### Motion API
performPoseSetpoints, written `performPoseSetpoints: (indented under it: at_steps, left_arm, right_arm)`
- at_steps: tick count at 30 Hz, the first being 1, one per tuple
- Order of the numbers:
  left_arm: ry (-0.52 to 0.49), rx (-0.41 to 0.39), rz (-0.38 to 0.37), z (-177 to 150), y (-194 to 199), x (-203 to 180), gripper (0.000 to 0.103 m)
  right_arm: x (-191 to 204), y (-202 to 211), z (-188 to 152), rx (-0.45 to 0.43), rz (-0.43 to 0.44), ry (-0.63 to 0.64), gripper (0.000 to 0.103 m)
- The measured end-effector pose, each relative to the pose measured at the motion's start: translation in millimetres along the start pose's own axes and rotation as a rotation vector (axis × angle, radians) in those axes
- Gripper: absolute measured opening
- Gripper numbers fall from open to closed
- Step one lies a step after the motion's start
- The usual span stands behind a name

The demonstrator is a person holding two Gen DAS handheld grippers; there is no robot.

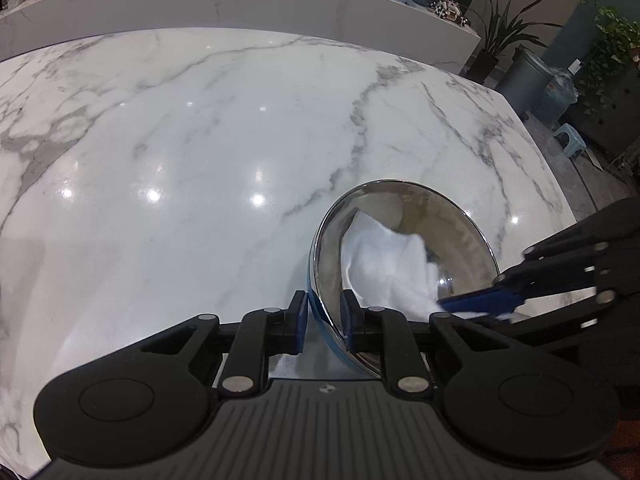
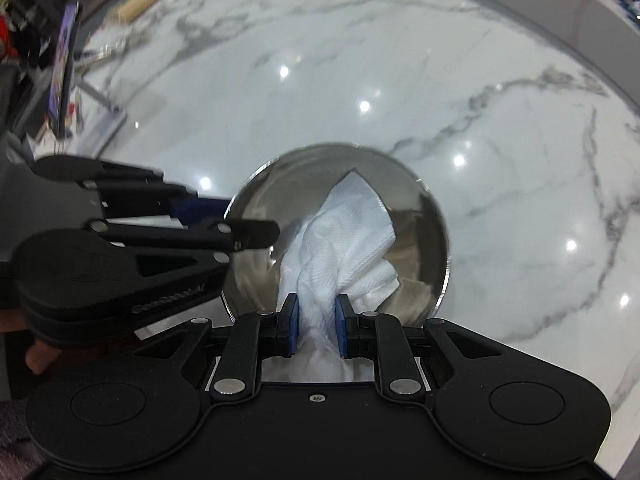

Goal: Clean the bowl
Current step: 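Lift the cloth with the right gripper into the bowl while the left gripper grips the bowl rim, then wipe the cloth around the bowl interior with the right gripper while the left gripper holds the rim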

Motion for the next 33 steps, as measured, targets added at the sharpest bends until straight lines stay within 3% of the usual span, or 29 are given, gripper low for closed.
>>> performPoseSetpoints:
  at_steps: [6,17,26,33]
  left_arm:
    - [0.013,0.02,-0.005,-3,-4,-3,0.019]
    - [-0.044,0.064,-0.016,-9,-8,-6,0.02]
    - [-0.098,0.083,-0.001,-11,-9,-6,0.016]
    - [-0.072,0.073,-0.024,-7,-9,-6,0.021]
  right_arm:
    - [-4,-14,-3,0.069,-0.016,0.035,0.016]
    - [-2,-13,-8,0.083,-0.05,0.16,0.016]
    - [-8,-5,-5,0.048,-0.214,0.363,0.015]
    - [-12,-7,-8,0.042,-0.262,0.431,0.015]
Point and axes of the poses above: each gripper's, at about its wrist camera, not at the fingertips, and y roughly against the way its jaws point, x to its left, z to its top, the point moved 10 cm from there along -y, roughly the way its jaws point, and after that the axes turned 12 degrees about -y, right-handed, at the moved point
